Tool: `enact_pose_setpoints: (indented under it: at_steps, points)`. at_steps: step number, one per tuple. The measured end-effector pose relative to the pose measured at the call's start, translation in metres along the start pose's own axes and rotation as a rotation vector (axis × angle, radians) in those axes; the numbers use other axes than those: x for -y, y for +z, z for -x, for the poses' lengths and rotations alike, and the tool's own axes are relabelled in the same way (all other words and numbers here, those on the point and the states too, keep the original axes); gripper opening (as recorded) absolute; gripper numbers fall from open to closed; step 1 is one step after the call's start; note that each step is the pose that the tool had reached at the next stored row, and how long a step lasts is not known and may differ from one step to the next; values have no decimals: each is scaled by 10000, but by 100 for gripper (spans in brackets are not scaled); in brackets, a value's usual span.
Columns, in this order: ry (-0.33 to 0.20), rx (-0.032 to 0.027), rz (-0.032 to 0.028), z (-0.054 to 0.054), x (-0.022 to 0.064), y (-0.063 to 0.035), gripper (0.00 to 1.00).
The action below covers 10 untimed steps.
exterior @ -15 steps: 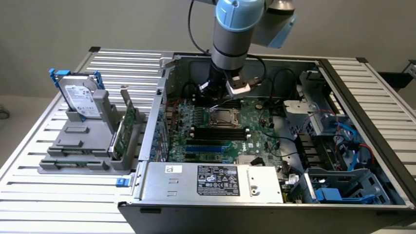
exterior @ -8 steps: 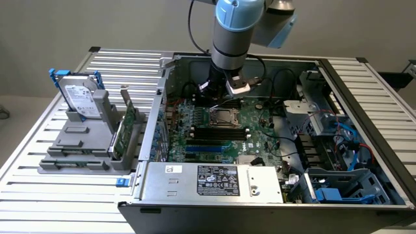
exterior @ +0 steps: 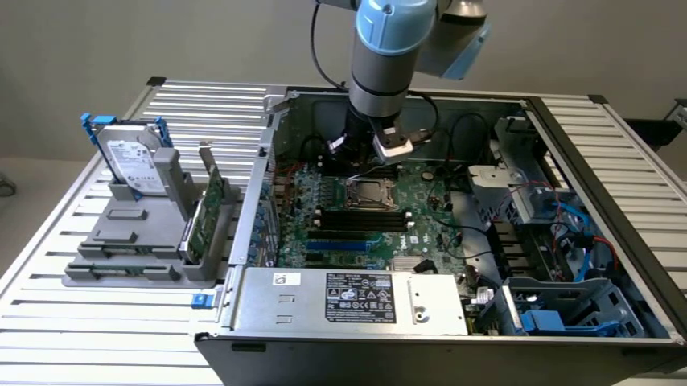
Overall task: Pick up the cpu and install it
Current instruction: 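Install the first cpu locking lever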
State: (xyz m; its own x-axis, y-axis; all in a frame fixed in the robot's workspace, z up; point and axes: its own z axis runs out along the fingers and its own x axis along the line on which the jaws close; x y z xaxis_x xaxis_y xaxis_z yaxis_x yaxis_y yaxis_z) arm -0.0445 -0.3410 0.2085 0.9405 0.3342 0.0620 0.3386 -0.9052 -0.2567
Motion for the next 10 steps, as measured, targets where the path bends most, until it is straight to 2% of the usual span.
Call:
enact_pose_setpoints:
  at_steps: [10]
  points:
    - [-49,-171,65,3,-9,32,11]
